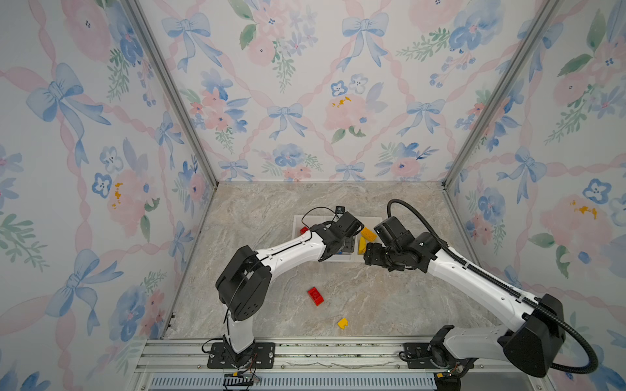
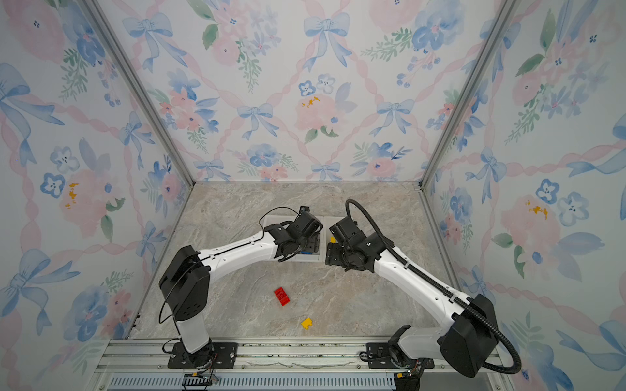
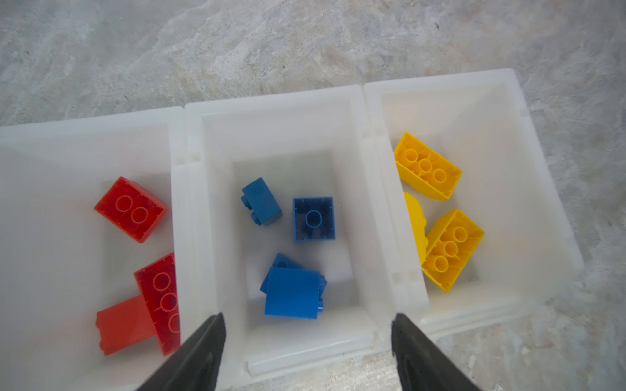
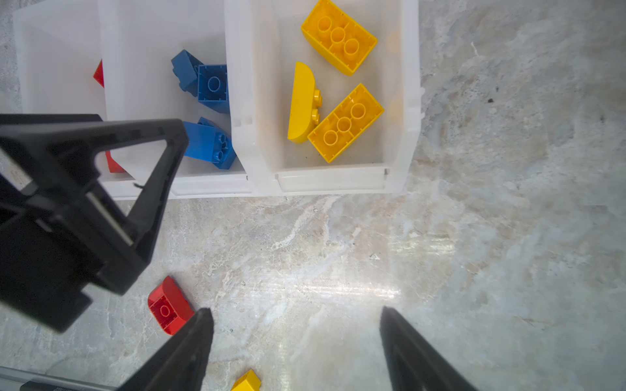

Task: Sort the legos into containers by color
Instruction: Place the lego in the container, then pick up the lego from the middle-left of the table.

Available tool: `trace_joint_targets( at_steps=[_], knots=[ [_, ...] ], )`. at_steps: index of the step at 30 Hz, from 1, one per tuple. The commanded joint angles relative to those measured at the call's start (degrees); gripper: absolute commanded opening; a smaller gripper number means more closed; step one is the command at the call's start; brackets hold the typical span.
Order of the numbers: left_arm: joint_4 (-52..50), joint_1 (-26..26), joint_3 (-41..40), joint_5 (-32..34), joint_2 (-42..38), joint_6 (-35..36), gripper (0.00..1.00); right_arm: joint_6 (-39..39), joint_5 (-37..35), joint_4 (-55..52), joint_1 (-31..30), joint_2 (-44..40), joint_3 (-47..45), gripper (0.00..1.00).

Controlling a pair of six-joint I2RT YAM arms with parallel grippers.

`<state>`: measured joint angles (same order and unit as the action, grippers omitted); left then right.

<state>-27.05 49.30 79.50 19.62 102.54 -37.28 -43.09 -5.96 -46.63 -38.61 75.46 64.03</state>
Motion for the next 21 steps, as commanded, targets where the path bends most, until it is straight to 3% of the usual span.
trace_joint_targets(
  at_steps=[1,12,21],
  knots=[
    [-1.2,1.2,-4.7,-1.6,-3.6,-3.8,0.79,-0.5,0.5,0.2,0.2,0.0,-0.9,0.81],
    [-2.1,4.5,-20.7,-5.1,-17.5,-16.2,0.79,0.0,1.1,-0.6,-0.7,-1.1,-1.8,0.81],
    [-6.9,8.2,-27.6,-6.5,-23.2,-25.2,0.77,-0.4,1.0,-0.7,-1.9,-1.7,-3.1,0.82]
  ],
)
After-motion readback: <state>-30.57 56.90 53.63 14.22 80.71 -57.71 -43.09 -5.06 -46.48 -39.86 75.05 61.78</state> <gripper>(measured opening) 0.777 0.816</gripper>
